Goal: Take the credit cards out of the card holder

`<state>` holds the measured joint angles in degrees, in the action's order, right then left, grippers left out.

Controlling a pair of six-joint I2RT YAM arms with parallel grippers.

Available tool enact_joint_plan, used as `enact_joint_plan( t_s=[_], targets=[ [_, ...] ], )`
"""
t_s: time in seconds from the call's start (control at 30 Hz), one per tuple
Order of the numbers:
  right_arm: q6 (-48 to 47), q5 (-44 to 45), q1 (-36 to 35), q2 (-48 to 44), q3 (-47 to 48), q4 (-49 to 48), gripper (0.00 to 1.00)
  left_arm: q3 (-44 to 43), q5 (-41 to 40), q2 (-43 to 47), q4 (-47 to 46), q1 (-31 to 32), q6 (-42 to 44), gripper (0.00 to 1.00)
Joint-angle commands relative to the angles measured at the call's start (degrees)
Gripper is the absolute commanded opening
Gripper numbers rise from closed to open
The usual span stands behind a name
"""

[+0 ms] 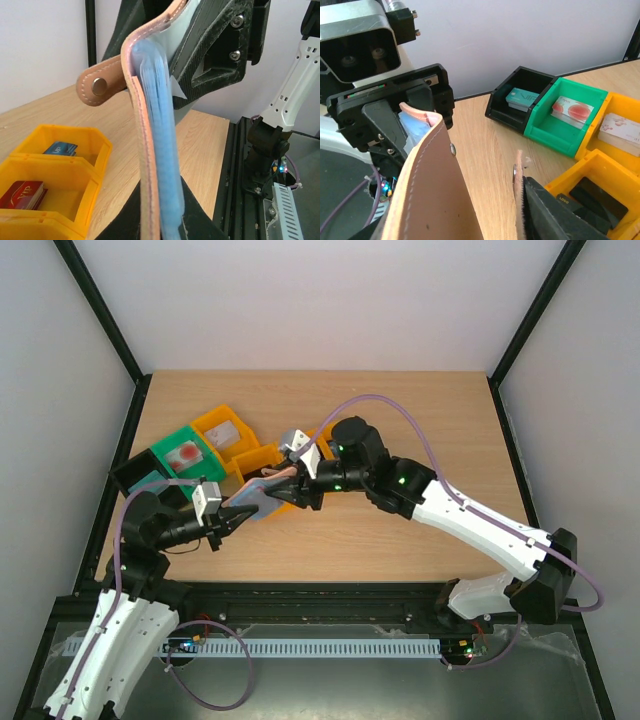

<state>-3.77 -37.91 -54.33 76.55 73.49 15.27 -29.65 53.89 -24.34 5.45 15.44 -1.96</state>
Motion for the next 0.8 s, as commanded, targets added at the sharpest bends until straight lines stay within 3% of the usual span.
enact_joint_plan(
  t_s=[0.0,0.07,0.13,0.17,0.23,0.3,0.33,0.43,0.5,0.53,0.77],
  targets=[
    [2.3,1.5,-0.4,1.1,-0.4,-4.7,0.48,-1.6,2.4,-0.2,-3.2,0.1,-1.3,0.02],
    [2.6,0.1,-0.5,2.2,-0.1,-4.6,0.60,-1.6,2.9,-0.3,-4.0,0.0,-2.1,0.02],
    [2.1,-0.9,-0.7,3.3,0.8,-3.8,0.61,-1.5,3.4,-0.5,-4.5,0.1,-2.4,0.02],
    [1.7,-1.4,-0.7,3.7,1.2,-3.3,0.56,-1.5,3.5,-0.6,-4.6,0.1,-2.4,0.02],
    [1.2,-1.4,-0.6,3.9,1.3,-3.1,0.36,-1.7,3.6,-0.6,-4.6,0.1,-2.5,0.02],
    [1.2,-1.4,-0.6,3.7,1.3,-3.0,0.04,-1.7,3.7,-0.5,-4.8,0.1,-3.1,0.02],
    [1.2,-2.0,-0.6,3.5,1.2,-3.1,0.02,-1.7,3.8,-0.4,-4.9,0.1,-3.3,0.02],
    [1.5,-5.4,0.3,1.7,0.0,-4.7,0.02,-1.6,5.4,-0.3,-5.1,0.1,-4.2,0.05],
    [2.9,-10.0,2.3,0.1,-1.3,-7.5,0.02,-1.5,7.1,-0.1,-6.0,0.0,-5.2,0.38],
    [4.2,-12.7,3.6,-0.7,-1.9,-9.3,0.02,-1.3,7.6,0.1,-6.3,-0.1,-5.7,0.45],
    [5.8,-21.2,5.2,-2.4,-2.7,-12.0,0.02,-0.8,5.6,2.5,-7.0,-1.3,-4.9,0.47]
  ],
)
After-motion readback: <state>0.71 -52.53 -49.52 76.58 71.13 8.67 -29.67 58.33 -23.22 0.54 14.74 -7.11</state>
